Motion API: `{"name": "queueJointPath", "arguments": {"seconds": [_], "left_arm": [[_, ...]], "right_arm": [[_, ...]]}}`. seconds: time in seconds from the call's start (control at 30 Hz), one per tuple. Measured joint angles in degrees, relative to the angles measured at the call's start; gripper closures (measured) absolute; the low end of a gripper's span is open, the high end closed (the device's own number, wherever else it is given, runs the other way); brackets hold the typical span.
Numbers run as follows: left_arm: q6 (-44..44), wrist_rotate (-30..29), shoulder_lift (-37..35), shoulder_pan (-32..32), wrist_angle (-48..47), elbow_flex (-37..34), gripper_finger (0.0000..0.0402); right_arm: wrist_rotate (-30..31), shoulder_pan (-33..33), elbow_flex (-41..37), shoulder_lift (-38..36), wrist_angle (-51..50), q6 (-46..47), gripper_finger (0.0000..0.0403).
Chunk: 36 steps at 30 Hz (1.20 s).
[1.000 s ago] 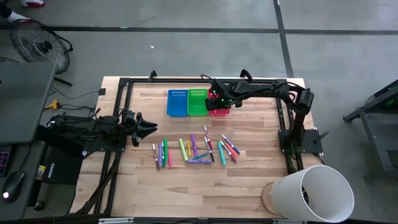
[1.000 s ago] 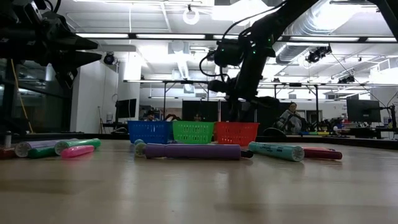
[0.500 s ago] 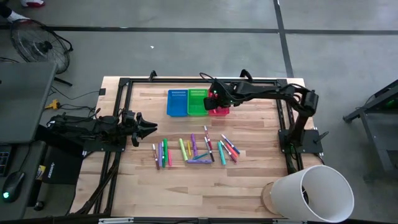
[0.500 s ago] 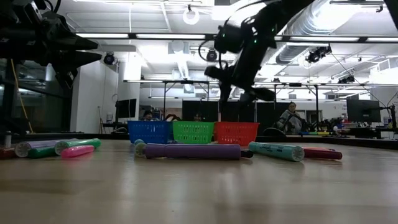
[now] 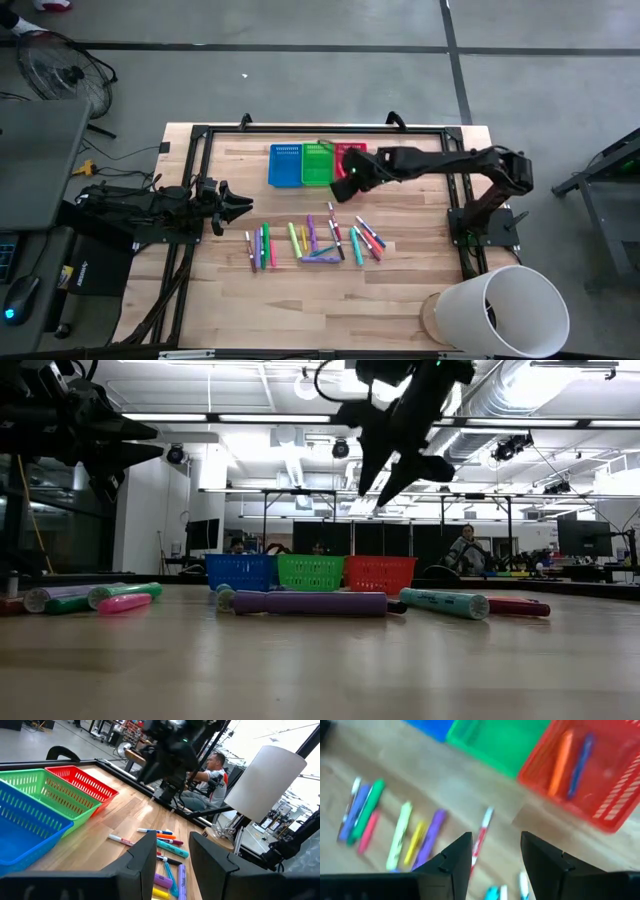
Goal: Pick & Place Markers
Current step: Put the blue marker pen into the green bin
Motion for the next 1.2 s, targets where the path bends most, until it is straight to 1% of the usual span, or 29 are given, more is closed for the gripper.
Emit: {"name": "queueJointPath", "arguments": {"seconds": [0.27,0.43,0.57,0.83,0.97,1.2], "left_arm": [[0.0,0.0,0.0,0.0,0.0,0.0,0.0286],[0.0,0.0,0.0,0.0,0.0,0.0,0.0286],[0.0,0.0,0.0,0.0,0.0,0.0,0.0286],[0.0,0.0,0.0,0.0,0.0,0.0,0.0286],[0.0,0.0,0.0,0.0,0.0,0.0,0.0286],[0.0,0.0,0.0,0.0,0.0,0.0,0.0286]], "right_arm": [[0.4,7.7,0.0,-0.4,-1.2,0.4,0.0249],[2.4,11.6,0.0,-0.4,-2.3,0.7,0.0255],[3.2,13.9,-0.2,-0.4,-4.3,3.5,0.0258],[3.3,15.1,-0.2,0.2,-13.8,9.9,0.0257],[3.3,15.0,-0.2,1.8,-16.3,9.8,0.0258],[1.6,14.6,-0.2,6.4,-16.3,6.3,0.0258]]}}
